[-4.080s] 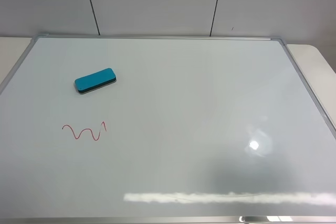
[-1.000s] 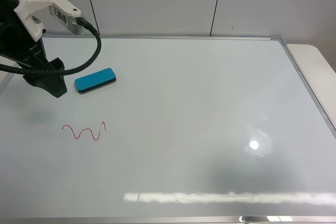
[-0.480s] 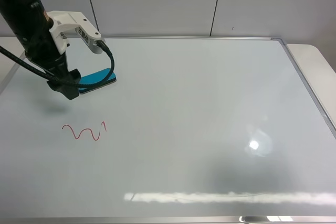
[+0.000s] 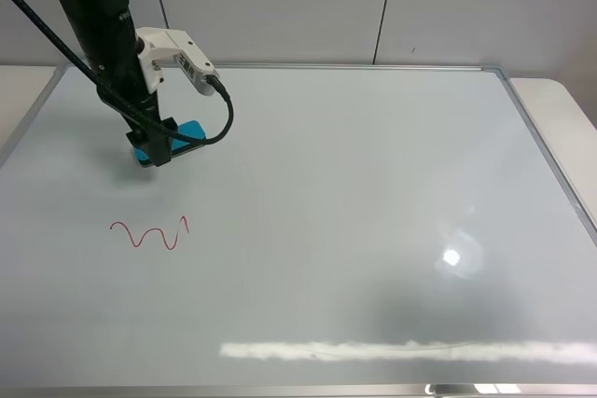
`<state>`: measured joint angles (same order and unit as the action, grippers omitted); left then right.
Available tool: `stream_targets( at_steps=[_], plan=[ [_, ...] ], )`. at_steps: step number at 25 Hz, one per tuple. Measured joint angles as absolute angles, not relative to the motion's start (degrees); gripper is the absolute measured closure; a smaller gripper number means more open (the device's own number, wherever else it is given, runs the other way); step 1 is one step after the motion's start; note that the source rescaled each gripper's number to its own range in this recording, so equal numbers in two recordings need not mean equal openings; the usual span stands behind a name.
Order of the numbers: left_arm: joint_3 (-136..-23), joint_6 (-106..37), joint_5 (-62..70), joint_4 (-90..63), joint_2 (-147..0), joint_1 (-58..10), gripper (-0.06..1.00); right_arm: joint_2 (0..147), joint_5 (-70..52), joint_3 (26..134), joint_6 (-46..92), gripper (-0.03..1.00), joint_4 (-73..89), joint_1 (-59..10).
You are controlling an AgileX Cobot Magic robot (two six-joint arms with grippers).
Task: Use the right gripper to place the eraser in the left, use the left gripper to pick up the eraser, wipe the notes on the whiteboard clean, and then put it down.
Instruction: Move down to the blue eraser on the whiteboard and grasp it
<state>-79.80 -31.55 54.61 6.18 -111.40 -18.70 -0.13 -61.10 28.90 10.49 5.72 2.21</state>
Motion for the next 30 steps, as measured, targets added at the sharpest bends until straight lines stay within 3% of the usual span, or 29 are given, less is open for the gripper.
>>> stream_targets(
  at_steps=[13, 30],
  plan=[
    [-81.65, -43.56, 50.61, 6.18, -115.25, -18.7, -0.03, -0.13, -61.1, 28.9, 10.49, -0.03, 5.72, 2.21],
    [-86.0, -44.77, 50.89, 4.09, -121.16, -14.94, -0.02, -0.13, -61.1, 28.9, 10.49, -0.03, 5.72, 2.21]
  ],
)
